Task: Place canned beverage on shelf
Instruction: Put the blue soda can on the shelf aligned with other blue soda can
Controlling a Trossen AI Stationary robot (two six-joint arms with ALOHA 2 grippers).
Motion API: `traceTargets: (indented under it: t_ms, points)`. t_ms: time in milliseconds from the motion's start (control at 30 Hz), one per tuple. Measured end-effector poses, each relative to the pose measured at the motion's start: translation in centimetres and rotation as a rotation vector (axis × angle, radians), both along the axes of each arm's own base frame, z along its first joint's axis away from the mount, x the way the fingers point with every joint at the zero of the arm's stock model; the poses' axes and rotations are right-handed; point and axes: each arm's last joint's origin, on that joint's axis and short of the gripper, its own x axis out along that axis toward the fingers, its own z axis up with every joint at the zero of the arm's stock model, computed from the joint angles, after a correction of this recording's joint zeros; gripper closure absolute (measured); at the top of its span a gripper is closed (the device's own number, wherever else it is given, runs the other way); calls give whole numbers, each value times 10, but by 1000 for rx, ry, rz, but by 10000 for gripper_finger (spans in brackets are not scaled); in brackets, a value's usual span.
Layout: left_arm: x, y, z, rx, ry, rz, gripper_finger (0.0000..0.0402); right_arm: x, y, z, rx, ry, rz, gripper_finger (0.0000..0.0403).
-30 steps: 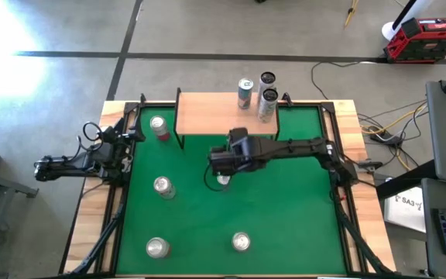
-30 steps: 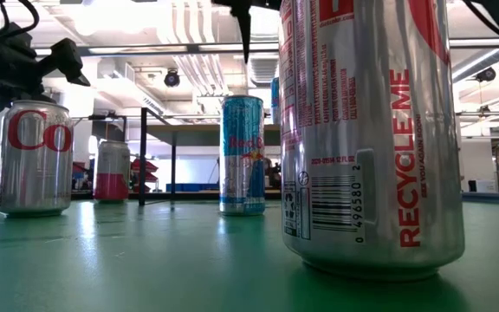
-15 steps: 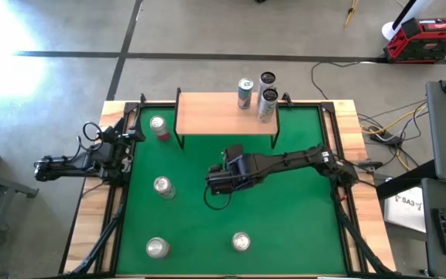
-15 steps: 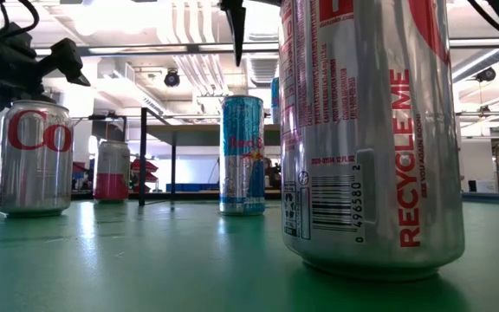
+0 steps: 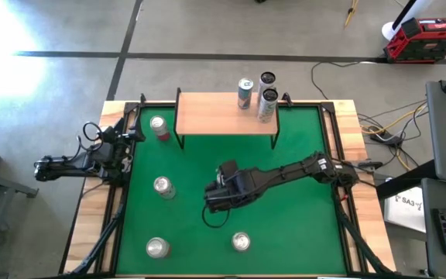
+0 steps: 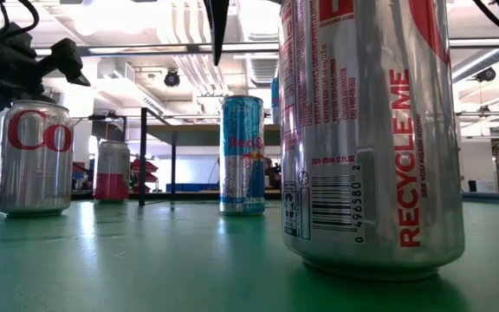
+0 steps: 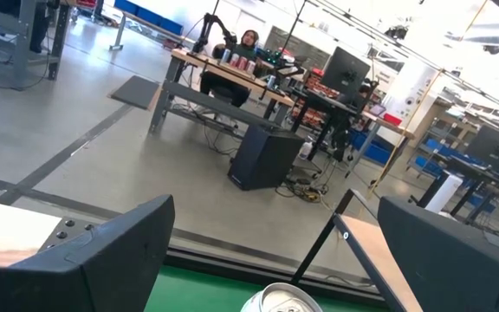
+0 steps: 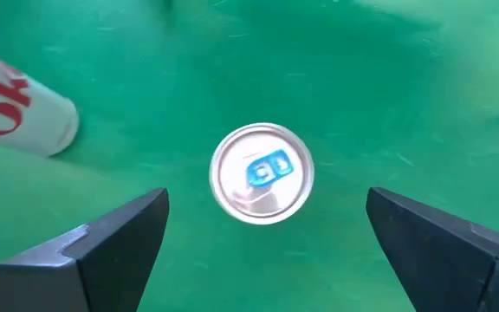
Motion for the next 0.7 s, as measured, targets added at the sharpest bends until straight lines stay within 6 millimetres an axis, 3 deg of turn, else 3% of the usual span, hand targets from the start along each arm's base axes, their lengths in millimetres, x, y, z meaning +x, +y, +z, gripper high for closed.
traceTargets:
  t_ms: [433, 700]
  points:
    - [0, 0, 0, 0, -1, 0, 13, 16, 1, -38, -9, 42, -36, 18]
    - [0, 0, 0, 0, 0, -1, 13, 25, -12, -58, -17, 85, -93, 18]
